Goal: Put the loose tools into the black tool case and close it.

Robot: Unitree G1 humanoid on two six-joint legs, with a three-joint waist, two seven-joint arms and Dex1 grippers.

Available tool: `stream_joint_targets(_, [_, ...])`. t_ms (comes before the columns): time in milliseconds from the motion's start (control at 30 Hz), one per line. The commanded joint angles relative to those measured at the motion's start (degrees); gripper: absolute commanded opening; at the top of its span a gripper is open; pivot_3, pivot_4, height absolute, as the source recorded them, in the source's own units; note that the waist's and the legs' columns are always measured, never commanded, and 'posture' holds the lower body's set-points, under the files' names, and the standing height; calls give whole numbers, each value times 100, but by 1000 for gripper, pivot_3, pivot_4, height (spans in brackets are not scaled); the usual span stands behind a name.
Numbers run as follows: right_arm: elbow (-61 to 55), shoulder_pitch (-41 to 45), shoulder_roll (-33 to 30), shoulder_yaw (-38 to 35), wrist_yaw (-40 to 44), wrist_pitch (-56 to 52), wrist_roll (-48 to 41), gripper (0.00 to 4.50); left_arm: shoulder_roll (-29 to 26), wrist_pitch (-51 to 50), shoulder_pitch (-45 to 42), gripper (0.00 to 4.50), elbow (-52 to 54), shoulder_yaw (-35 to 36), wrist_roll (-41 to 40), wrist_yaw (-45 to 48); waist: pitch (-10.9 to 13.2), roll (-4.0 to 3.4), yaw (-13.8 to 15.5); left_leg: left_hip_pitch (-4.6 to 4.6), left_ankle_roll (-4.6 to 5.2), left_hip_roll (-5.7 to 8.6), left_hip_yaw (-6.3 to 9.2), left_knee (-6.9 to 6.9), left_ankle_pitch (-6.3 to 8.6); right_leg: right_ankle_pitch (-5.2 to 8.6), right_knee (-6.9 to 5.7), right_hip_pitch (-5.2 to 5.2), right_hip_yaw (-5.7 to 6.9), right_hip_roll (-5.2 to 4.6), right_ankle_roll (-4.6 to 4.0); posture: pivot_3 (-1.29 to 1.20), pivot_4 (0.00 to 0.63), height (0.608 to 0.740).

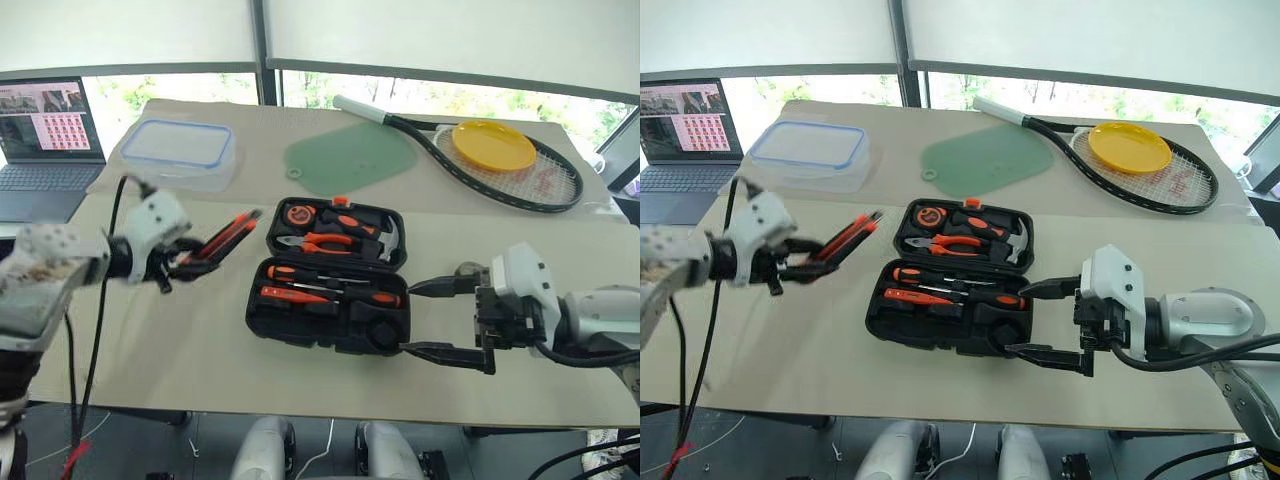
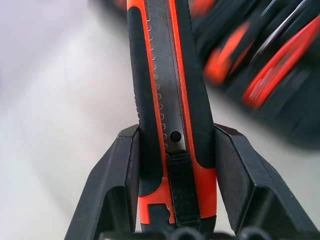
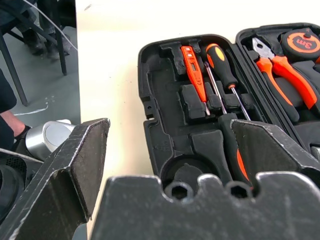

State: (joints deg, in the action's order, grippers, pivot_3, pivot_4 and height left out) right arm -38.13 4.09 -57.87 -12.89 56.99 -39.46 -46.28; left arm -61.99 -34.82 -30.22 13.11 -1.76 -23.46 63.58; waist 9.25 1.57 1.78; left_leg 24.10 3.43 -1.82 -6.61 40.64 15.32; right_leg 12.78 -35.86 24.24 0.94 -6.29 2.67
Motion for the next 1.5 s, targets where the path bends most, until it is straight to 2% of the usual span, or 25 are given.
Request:
stream_joint_targets(33, [-45,-60,-66,-259,47,47,-37,4500,168,624,-350,1660,92,-493,124,740,-1,-1,-5,0,-2,1,-3,1,-1,1,1,0,-2,1,2,0,150,738])
stream_joint_targets(167, [-98,-130,-31,-325,-89,-33,-80,4500,754,1039,-1029,1660,10,-1652,547,1633,0,0,-20,7,5,7,-4,9,2,5,-2,2,-1,13,8,0,150,738])
stream_joint_targets(267, [-305,-327,-8,-476,-233,-141,-201,4500,1165,1174,-1404,1660,-237,-2314,999,1932,0,1,30,11,10,11,-1,20,5,4,-2,-3,1,16,12,0,150,738])
stream_joint_targets(367, [-499,-507,9,-602,-383,-234,-314,4500,1373,1197,-1537,1660,-406,-2525,1136,2119,0,1,22,12,14,11,2,21,7,3,-3,0,-5,16,15,0,150,738])
stream_joint_targets(600, [-826,-853,66,-859,-762,-367,-525,4500,1465,1114,-1673,1660,-740,-3035,1737,2499,0,1,-18,13,14,7,8,23,6,4,-4,0,-7,21,16,0,150,738])
stream_joint_targets(867, [-929,-923,77,-871,-1017,-371,-625,4500,1594,1173,-1762,1660,-1119,-3186,2150,2648,0,1,-32,13,17,2,11,26,8,4,-7,-1,-7,21,16,0,150,738])
stream_joint_targets(900, [-920,-904,74,-852,-1034,-363,-625,4500,1620,1157,-1767,2160,-1133,-3156,2132,2664,0,1,-33,12,17,2,11,26,8,4,-8,-1,-7,21,16,0,150,738])
stream_joint_targets(933, [-914,-890,71,-839,-1044,-358,-625,4500,1637,1133,-1770,2160,-1136,-3131,2114,2680,0,0,-38,12,17,2,11,26,8,4,-8,-1,-7,21,16,0,150,738])
stream_joint_targets(967, [-900,-869,64,-827,-1051,-356,-630,4500,1659,1079,-1788,2747,-1136,-3093,2086,2684,0,0,-41,11,16,1,12,26,8,4,-8,-2,-7,21,16,0,150,738])
stream_joint_targets(1000, [-872,-828,52,-807,-1051,-353,-632,4500,1629,943,-1867,2869,-1097,-2952,1968,2733,0,0,-43,11,17,0,12,26,8,4,-9,-2,-7,21,16,0,150,738])
stream_joint_targets(1133, [-816,-758,32,-771,-1046,-349,-640,4500,1544,520,-2034,4266,-930,-2557,1592,2869,0,1,-50,15,17,-1,13,28,8,4,-10,1,-6,21,17,0,150,738])
stream_joint_targets(1167, [-811,-755,34,-765,-1041,-347,-633,4500,1527,432,-2048,4441,-882,-2499,1520,2884,0,1,-50,16,17,-1,13,29,8,5,-10,1,-6,21,18,0,150,738])
stream_joint_targets(1333, [-756,-686,42,-673,-1015,-328,-588,4500,1519,248,-1989,4441,-694,-2214,1301,2780,0,1,-54,15,17,-1,15,29,7,5,-12,0,-6,21,18,0,150,738])
stream_joint_targets(1433, [-724,-649,36,-638,-993,-315,-564,4500,1550,430,-1767,3691,-607,-2211,1358,2627,0,1,-55,15,17,0,15,30,7,5,-11,-1,-7,21,19,0,150,738])
stream_joint_targets(1500, [-711,-638,31,-636,-977,-314,-558,4500,1522,600,-1648,2892,-562,-2271,1454,2602,0,1,-58,14,17,0,15,29,7,5,-12,-1,-7,21,18,0,150,738])
